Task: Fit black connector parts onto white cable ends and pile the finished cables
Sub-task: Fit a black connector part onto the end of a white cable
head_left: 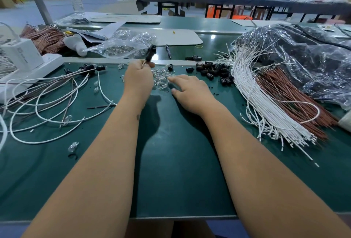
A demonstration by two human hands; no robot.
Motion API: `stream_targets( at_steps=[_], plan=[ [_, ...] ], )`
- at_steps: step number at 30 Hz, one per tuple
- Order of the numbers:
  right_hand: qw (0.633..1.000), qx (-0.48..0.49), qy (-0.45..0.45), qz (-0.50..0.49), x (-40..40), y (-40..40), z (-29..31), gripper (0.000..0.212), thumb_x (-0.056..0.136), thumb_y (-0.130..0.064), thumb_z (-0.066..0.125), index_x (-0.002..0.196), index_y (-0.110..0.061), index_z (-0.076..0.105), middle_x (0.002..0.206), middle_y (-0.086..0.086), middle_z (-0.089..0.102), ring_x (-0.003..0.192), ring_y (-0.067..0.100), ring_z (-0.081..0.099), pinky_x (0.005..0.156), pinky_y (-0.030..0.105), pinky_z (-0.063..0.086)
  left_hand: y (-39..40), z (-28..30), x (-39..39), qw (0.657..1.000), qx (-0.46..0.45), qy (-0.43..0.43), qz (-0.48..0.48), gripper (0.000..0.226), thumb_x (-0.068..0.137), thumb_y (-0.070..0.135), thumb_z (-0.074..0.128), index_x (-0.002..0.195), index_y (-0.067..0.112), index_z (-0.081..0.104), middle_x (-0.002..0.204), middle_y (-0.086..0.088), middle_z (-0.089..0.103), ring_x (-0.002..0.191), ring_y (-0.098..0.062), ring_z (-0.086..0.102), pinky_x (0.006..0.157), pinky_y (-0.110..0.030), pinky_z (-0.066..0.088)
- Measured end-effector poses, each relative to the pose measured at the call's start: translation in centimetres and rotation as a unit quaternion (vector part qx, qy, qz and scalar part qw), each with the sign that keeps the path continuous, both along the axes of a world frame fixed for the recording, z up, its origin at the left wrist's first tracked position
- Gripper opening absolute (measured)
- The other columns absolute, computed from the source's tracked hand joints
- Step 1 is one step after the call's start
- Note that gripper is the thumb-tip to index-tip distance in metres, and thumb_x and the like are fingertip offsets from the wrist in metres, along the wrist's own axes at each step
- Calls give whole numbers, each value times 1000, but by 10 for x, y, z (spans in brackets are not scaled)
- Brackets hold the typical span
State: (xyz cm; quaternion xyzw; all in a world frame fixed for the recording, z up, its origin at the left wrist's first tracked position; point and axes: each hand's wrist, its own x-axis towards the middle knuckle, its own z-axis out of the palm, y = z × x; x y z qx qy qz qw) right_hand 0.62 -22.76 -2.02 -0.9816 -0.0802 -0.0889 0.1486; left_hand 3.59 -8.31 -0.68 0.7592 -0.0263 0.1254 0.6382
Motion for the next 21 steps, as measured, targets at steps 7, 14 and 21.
stream_targets(
  at_steps=[7, 14, 21],
  plan=[
    [994, 72, -82, -13, -6, -1, 4, 25, 90, -14, 58, 112, -17, 70, 113, 3, 67, 109, 24, 56, 95, 39, 43, -5, -1, -6, 996, 62, -9, -55, 25, 99, 27, 43, 80, 21, 58, 61, 4, 43, 49, -10, 35, 49, -26, 29],
    [992, 95, -83, -8, -8, 0, 4, 18, 86, -16, 62, 101, -19, 72, 93, -3, 63, 98, 22, 58, 89, 37, 46, -8, -3, -11, 989, 108, -40, -93, 34, 100, 24, 47, 69, 19, 61, 55, 1, 42, 44, -7, 33, 47, -23, 30],
    [895, 424, -104, -98, -5, -9, 9, 15, 93, -11, 54, 91, -13, 68, 80, -2, 65, 69, 9, 54, 60, 17, 44, -11, -5, -12, 981, 150, -57, -111, 32, 100, 23, 48, 70, 20, 57, 57, 1, 40, 42, -3, 31, 43, -16, 27]
  ],
)
